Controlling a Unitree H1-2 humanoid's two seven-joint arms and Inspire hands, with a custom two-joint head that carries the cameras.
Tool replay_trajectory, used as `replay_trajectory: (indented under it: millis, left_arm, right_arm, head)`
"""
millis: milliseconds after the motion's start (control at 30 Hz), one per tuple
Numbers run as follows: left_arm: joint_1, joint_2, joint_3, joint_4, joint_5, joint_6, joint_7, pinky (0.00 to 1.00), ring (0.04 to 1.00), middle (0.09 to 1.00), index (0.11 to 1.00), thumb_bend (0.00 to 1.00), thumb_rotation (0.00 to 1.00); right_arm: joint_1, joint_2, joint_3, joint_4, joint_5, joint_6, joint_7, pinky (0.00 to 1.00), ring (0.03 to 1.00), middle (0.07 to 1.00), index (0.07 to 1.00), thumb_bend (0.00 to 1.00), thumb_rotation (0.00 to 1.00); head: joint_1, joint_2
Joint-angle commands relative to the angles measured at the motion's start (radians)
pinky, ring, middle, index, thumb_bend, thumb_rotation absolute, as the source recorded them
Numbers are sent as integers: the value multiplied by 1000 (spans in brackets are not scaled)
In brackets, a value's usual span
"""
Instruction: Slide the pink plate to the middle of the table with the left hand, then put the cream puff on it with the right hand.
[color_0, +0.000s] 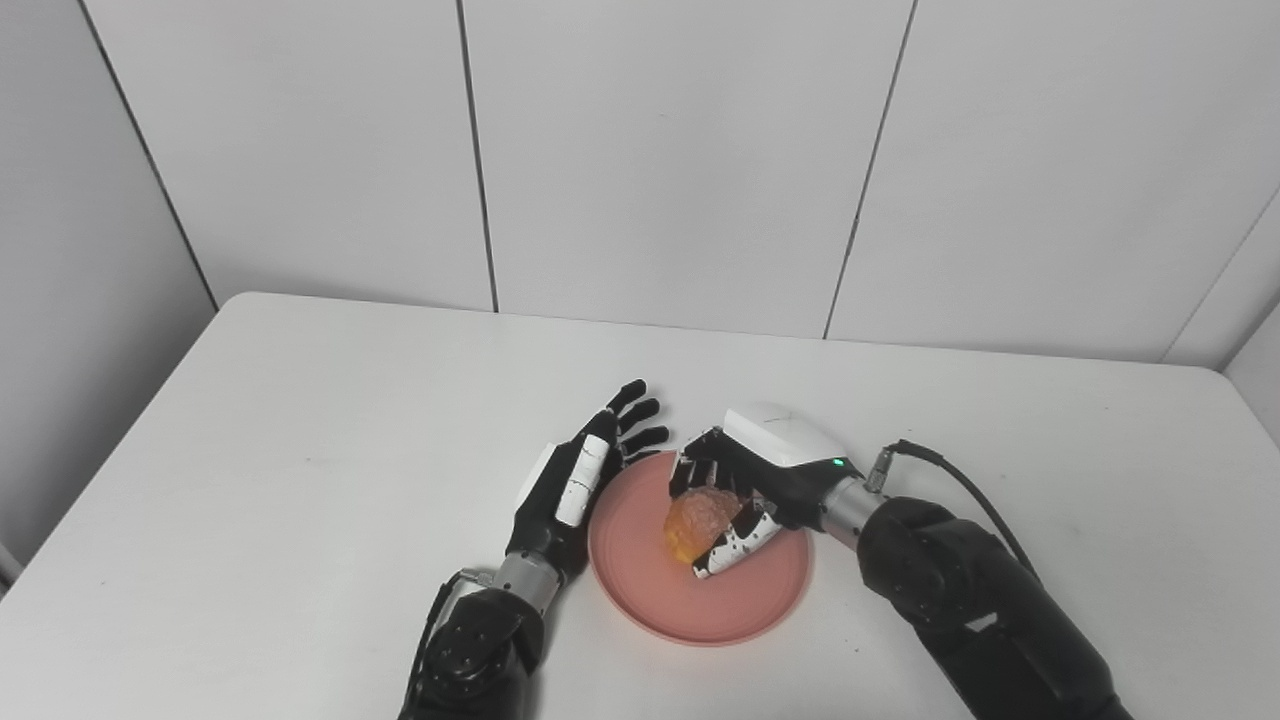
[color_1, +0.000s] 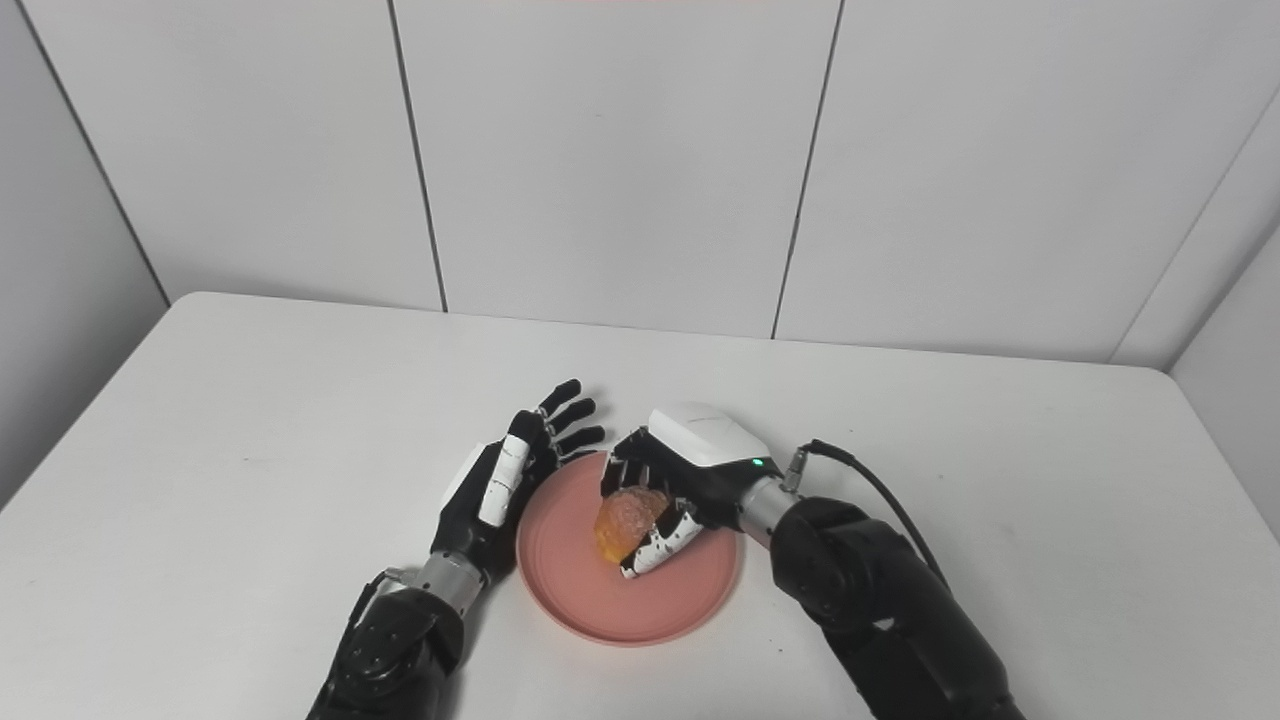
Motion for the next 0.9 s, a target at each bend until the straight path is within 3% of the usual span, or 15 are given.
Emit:
replay_trajectory:
  millis: [0, 333, 533, 567, 633, 700, 733, 800, 867]
  left_arm:
    - [8, -9, -3, 33, 7, 29, 11, 813, 832, 897, 892, 951, 913]
    - [-2, -14, 0, 64, 8, 16, 14, 817, 847, 894, 893, 915, 917]
    - [-2, -14, 3, 69, 6, 17, 14, 819, 846, 905, 901, 901, 919]
    - [-2, -13, 3, 69, 6, 16, 13, 817, 845, 905, 901, 899, 920]
    - [-1, -12, 3, 67, 6, 17, 12, 817, 843, 904, 902, 897, 921]
    - [0, -11, 3, 63, 6, 19, 11, 819, 844, 903, 901, 898, 922]
    - [1, -10, 2, 62, 7, 20, 11, 815, 858, 905, 900, 902, 920]
    - [1, -10, 2, 62, 7, 21, 11, 819, 868, 914, 900, 908, 919]
    - [0, -10, 2, 65, 7, 20, 10, 822, 867, 917, 899, 910, 919]
  right_arm:
    - [-53, 4, 0, 6, 12, -41, 0, 385, 435, 537, 477, 515, 0]
    - [-74, -8, 20, 15, 13, -37, 29, 369, 433, 523, 483, 517, 0]
    - [-68, -21, 21, -3, -6, -25, 26, 431, 456, 539, 466, 517, 0]
    - [-66, -23, 21, -10, -14, -16, 26, 449, 502, 534, 469, 521, 1]
    - [-61, -26, 19, -18, -22, -10, 25, 488, 569, 612, 488, 524, 112]
    - [-55, -30, 14, -27, -22, -8, 29, 532, 628, 662, 494, 524, 137]
    - [-52, -32, 12, -31, -22, -6, 31, 571, 676, 693, 608, 845, 190]
    - [-49, -38, 9, -43, -21, 0, 43, 627, 738, 738, 676, 976, 256]
    - [-49, -42, 6, -47, -19, 0, 51, 650, 760, 756, 692, 991, 277]
  head:
    - [2, -2]
    - [-5, -3]
    - [-6, -4]
    - [-8, -3]
    - [-9, -3]
    - [-9, -2]
    - [-9, -2]
    - [-10, -2]
    - [-12, -3]
